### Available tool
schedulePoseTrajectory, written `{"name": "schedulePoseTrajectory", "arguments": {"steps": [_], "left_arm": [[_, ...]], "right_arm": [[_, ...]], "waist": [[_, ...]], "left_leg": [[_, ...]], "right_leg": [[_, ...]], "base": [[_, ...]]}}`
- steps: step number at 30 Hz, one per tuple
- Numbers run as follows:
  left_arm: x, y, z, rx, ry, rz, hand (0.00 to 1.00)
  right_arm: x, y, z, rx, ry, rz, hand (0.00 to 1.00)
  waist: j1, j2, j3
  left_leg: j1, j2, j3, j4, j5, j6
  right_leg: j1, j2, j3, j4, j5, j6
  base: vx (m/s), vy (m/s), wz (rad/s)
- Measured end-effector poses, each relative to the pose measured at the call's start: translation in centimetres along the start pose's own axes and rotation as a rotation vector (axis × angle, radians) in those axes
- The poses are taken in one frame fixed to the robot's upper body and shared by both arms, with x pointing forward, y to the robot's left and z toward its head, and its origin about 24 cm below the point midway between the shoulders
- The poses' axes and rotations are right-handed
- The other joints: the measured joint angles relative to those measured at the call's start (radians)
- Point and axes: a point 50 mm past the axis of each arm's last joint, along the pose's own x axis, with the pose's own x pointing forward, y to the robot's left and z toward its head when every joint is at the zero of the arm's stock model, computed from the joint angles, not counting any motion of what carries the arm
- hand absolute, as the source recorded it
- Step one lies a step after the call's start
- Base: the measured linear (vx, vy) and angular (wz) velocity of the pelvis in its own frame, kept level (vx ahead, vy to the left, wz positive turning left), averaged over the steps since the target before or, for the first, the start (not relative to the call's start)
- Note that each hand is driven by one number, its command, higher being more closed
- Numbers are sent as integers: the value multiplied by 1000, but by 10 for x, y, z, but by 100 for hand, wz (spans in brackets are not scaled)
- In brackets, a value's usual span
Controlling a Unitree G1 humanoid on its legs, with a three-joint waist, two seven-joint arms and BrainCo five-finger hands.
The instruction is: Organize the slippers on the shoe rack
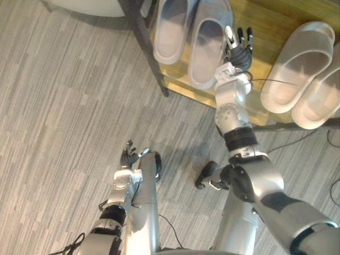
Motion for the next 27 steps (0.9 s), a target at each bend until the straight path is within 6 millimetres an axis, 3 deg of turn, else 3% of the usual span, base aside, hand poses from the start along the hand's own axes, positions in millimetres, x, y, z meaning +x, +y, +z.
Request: {"name": "schedulePoseTrajectory", "arguments": {"steps": [4, 12, 27], "left_arm": [[-2, -3, -3, -9, 4, -5, 0], [-4, -5, -4, -14, -1, -12, 0], [-4, -4, -4, -31, 5, -8, 0]], "right_arm": [[2, -2, 3, 20, -2, -11, 0], [17, 13, 24, -30, -43, 27, 0], [30, 2, 42, -145, -54, 7, 0]], "waist": [[7, 0, -12], [13, 2, -14], [12, 2, -15]], "left_leg": [[-1, -6, -6, -18, 13, -7], [-11, -10, -16, -24, 25, -10], [-11, -6, -9, -21, 26, -10]], "right_leg": [[2, -3, -9, -7, 0, 0], [2, -9, -22, -7, 1, -2], [-2, -10, -17, -7, 6, -11]], "base": [[-12, -11, 7], [-11, 4, 4], [-2, 4, -1]]}}
